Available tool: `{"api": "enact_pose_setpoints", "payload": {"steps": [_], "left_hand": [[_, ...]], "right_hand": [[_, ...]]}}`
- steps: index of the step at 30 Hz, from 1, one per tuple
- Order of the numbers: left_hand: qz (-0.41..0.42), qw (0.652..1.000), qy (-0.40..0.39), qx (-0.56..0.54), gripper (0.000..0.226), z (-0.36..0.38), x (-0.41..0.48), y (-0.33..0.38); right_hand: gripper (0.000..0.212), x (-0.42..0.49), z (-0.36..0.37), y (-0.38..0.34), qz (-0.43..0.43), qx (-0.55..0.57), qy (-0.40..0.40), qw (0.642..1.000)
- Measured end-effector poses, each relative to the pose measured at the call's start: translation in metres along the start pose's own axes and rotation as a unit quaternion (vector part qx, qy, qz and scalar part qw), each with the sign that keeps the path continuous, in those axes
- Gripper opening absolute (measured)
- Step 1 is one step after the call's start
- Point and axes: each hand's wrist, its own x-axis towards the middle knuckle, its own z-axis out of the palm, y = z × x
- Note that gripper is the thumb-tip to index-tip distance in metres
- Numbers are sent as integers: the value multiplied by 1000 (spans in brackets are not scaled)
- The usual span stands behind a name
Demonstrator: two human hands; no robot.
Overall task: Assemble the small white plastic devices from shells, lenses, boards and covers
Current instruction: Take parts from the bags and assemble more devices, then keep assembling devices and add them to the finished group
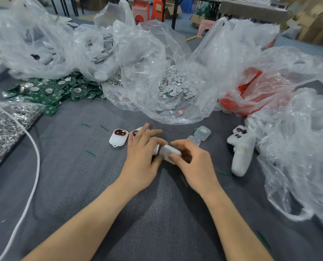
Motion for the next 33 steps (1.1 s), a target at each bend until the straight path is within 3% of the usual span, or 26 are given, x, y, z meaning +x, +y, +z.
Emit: {"api": "enact_pose_setpoints", "payload": {"steps": [5,14,22,24,26,28,33], "left_hand": [[-19,987,12,-162,22,-5,-1,11],[-39,970,-7,-239,19,-7,0,15],[-5,977,10,-215,9,-6,2,12],[-58,960,20,-272,10,-3,2,12],[-116,923,23,-367,12,-2,2,13],[-126,906,21,-403,16,-2,3,15],[-104,931,-13,-348,32,-6,1,18]], "right_hand": [[21,-2,-4,-3,-37,23,24,999],[14,-4,-4,-5,-33,50,8,998],[12,-6,-4,-6,-35,53,15,998],[12,-5,-3,-6,-15,101,17,995],[15,-4,-2,-6,6,154,20,988],[21,-3,-1,-4,13,193,37,980],[22,-2,-2,-2,3,194,45,980]]}}
